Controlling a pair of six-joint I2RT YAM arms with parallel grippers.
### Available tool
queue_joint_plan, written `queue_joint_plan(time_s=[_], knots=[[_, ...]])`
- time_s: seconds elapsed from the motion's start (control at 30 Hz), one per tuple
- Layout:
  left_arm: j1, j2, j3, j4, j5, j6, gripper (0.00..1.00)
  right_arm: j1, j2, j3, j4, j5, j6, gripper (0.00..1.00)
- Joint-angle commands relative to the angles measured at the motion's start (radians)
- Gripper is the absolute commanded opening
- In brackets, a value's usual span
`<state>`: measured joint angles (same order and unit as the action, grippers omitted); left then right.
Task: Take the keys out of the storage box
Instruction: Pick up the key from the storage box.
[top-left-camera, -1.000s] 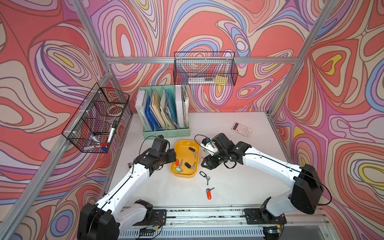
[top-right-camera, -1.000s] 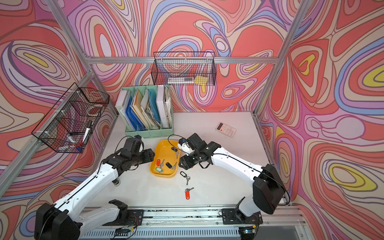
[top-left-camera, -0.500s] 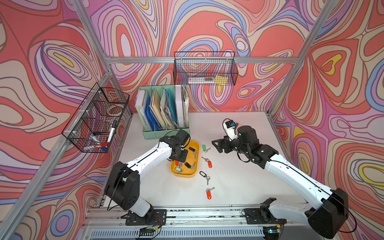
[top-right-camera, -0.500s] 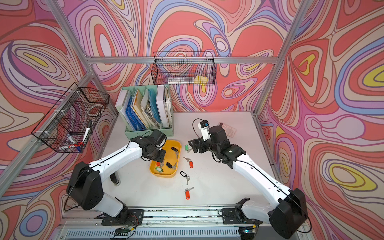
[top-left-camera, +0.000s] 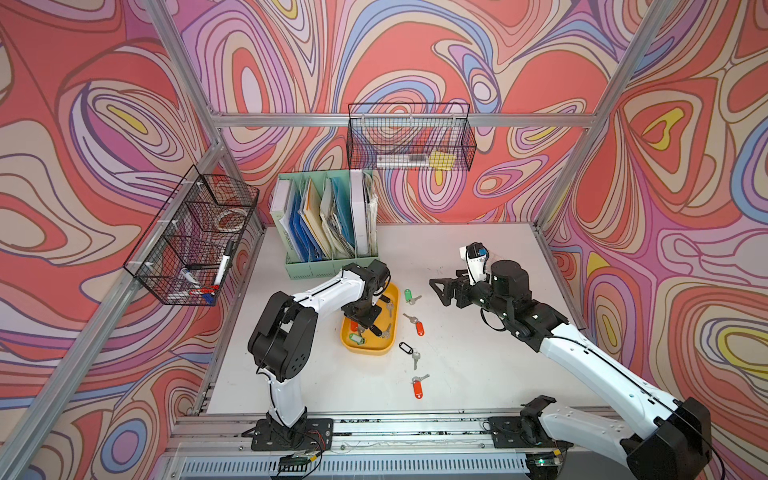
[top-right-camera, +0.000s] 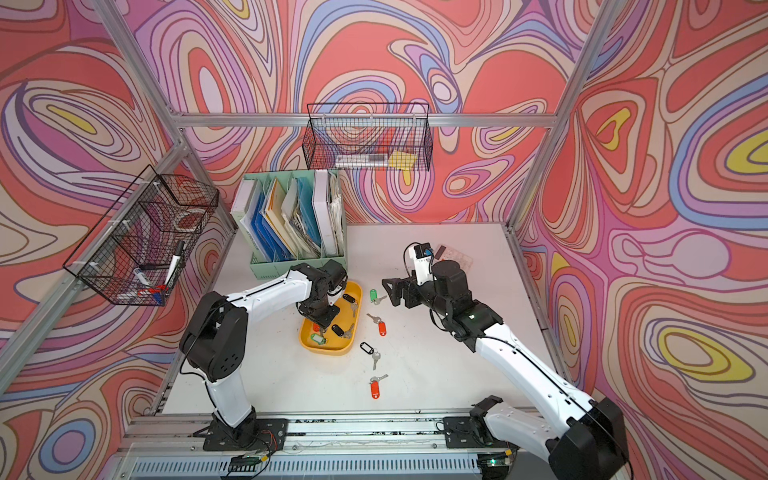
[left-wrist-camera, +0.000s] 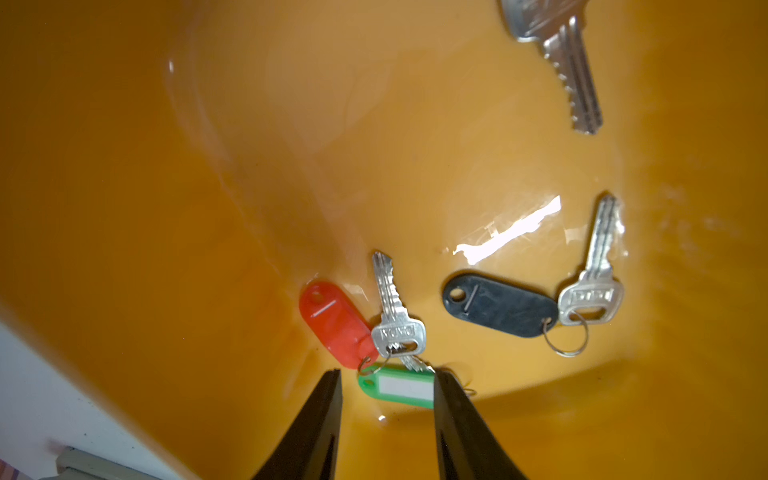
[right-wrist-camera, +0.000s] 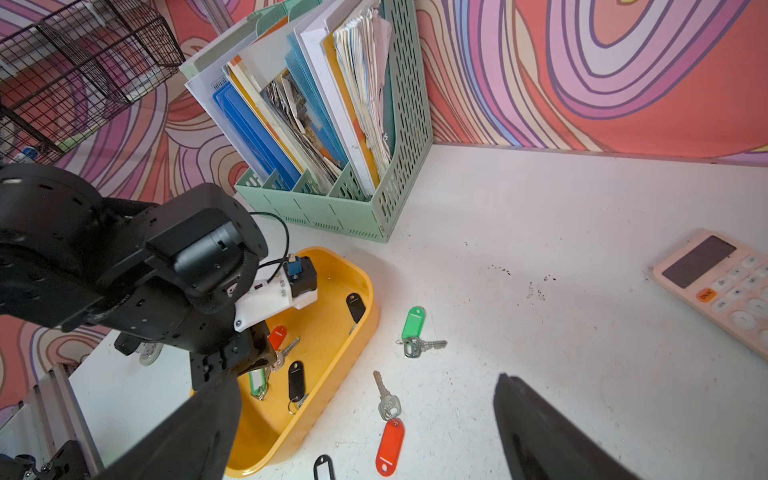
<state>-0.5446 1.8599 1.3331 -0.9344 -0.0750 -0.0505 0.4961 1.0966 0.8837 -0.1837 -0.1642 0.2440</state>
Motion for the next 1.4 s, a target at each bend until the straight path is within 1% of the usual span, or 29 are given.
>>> queue_joint_plan(time_s=[0.0,0.23,0.6,0.77,1.1,1.37], knots=[[-0.004,0.032,0.028,-0.049,-0.025,0.055,0.42,-0.007,-0.012,-0.011,0.02,-0.011,0.011,0.98],[-0.005,0.069,0.04,-0.064,-0.04,0.078,0.43,-0.007,-0.008,-0.012,0.008,-0.008,0.004,0.98],[-0.005,0.122,0.04,-0.093,-0.044,0.09,0.43,-0.007,-0.001,-0.017,0.006,-0.008,-0.002,0.98],[-0.005,0.133,0.04,-0.079,-0.043,0.086,0.31,-0.007,0.002,-0.018,0.001,-0.006,-0.002,0.98],[-0.005,0.114,0.058,-0.08,-0.058,0.08,0.01,-0.008,-0.017,-0.022,-0.001,0.047,-0.014,0.98],[-0.005,0.06,0.066,-0.066,-0.083,0.063,0.0,-0.013,-0.027,-0.018,-0.006,0.083,-0.032,0.98]])
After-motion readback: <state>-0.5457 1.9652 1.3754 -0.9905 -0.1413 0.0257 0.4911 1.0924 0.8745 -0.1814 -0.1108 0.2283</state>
